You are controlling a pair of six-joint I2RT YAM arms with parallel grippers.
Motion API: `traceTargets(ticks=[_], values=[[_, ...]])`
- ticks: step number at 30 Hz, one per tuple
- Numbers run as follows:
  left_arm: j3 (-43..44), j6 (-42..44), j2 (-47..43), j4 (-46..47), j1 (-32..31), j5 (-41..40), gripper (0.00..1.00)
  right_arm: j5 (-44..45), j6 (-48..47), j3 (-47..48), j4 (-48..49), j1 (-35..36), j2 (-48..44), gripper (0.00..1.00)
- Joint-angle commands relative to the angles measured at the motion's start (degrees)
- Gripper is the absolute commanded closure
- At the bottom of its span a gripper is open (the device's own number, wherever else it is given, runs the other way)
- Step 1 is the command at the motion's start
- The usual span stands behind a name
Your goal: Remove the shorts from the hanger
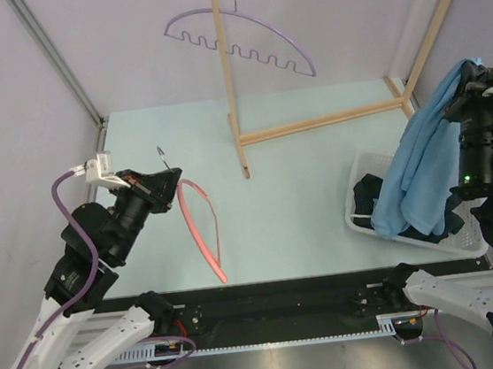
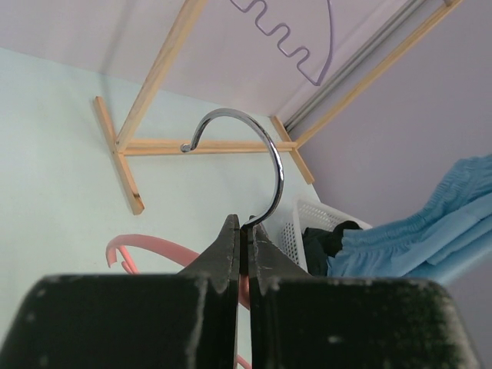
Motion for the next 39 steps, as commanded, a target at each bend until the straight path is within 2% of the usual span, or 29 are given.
traceTargets(ticks=[1,3,6,7,9,12,14,17,25,28,32,33,39], values=[[1.39,1.86,1.52,2.89,0.41,3.84,1.0,7.77,-2.1,-4.39,4.29,0.15,-3.69,1.0],[1.48,2.04,2.13,2.62,0.32,4.82,1.0,9.62,2.2,-8.0,1.75,0.23,-5.37,1.0],[0.17,1.52,1.78,2.62,0.32,6.58,1.0,16.38,17.64,-13.1,-7.11,0.15,-6.69,1.0],[-0.19,1.16,1.35,2.97,0.41,6.84,1.0,19.62,27.26,-14.86,-13.49,-0.03,-6.69,1.0],[-0.72,0.02,0.65,2.63,0.33,7.63,1.0,20.97,39.17,-15.92,-21.78,-0.38,-6.34,1.0],[-1.68,-1.38,-1.28,1.66,0.32,8.42,1.0,21.32,56.41,-18.91,-38.54,-2.04,-4.94,1.0],[-2.03,-1.83,-2.34,1.22,0.41,9.3,1.0,19.49,65.89,-21.28,-42.81,-4.24,-4.41,1.0],[-1.69,-1.57,-3.05,-0.62,0.41,9.74,1.0,15.27,73.91,-24.35,-47.3,-6.53,-4.58,1.0],[-0.19,0.46,-0.6,-0.98,0.32,14.75,0.99,8.24,89.39,-31.65,-54.51,-9.61,-4.15,1.0],[-0.02,0.89,0.29,-0.02,0.41,16.24,1.0,6.3,91.69,-35.95,-54.08,-10.75,-3.79,1.0],[0.86,2.3,2.39,0.34,0.41,18.01,1.0,2.53,88.46,-42.81,-48.2,-13.03,-2.65,1.0],[1.04,2.56,2.66,-0.01,0.41,18.01,1.0,1.04,86.7,-44.48,-44.1,-15.3,-2.39,1.0],[0.95,3.0,5.03,1.04,0.41,18.62,1.0,-16.53,73.95,-52.22,-29.41,-21.03,-2.21,1.0]])
